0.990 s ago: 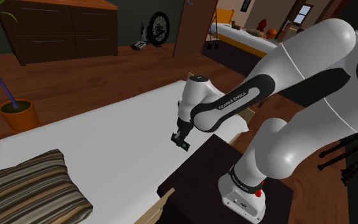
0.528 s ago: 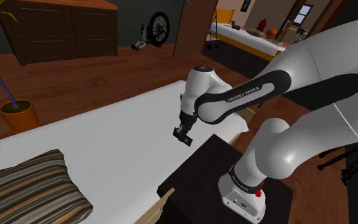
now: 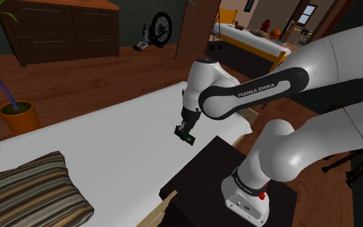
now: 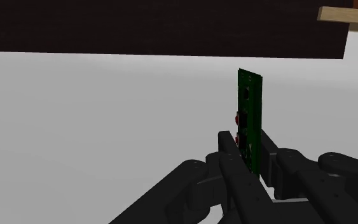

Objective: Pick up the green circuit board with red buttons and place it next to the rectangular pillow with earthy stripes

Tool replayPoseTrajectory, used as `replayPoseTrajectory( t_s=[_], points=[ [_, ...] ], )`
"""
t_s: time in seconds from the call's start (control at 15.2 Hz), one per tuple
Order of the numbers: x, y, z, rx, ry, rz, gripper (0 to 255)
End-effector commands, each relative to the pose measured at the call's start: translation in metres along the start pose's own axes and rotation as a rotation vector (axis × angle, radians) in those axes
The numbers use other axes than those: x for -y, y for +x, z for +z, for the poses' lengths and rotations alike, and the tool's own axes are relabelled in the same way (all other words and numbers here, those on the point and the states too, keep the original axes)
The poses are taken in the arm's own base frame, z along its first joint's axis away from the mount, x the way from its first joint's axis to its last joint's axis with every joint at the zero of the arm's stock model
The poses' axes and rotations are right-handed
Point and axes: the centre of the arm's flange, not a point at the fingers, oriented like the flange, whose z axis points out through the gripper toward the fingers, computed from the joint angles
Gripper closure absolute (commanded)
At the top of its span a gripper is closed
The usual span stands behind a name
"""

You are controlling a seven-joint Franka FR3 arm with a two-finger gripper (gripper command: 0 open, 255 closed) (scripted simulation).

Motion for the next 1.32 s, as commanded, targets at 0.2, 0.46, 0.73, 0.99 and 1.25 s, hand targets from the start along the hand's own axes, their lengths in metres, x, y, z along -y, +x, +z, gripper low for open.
replayPoseTrajectory(
  t_s=[0.2,0.46,0.73,0.99,1.25],
  points=[
    [0.063,-0.003,-0.001,0.001,0.0,0.001,255],
    [0.116,-0.004,-0.001,0.001,0.0,0.001,255],
    [0.169,-0.006,0.0,0.001,0.0,0.001,255],
    [0.222,-0.008,0.0,0.001,0.0,0.001,255],
    [0.274,-0.01,0.001,0.001,0.0,0.001,255]
  ],
)
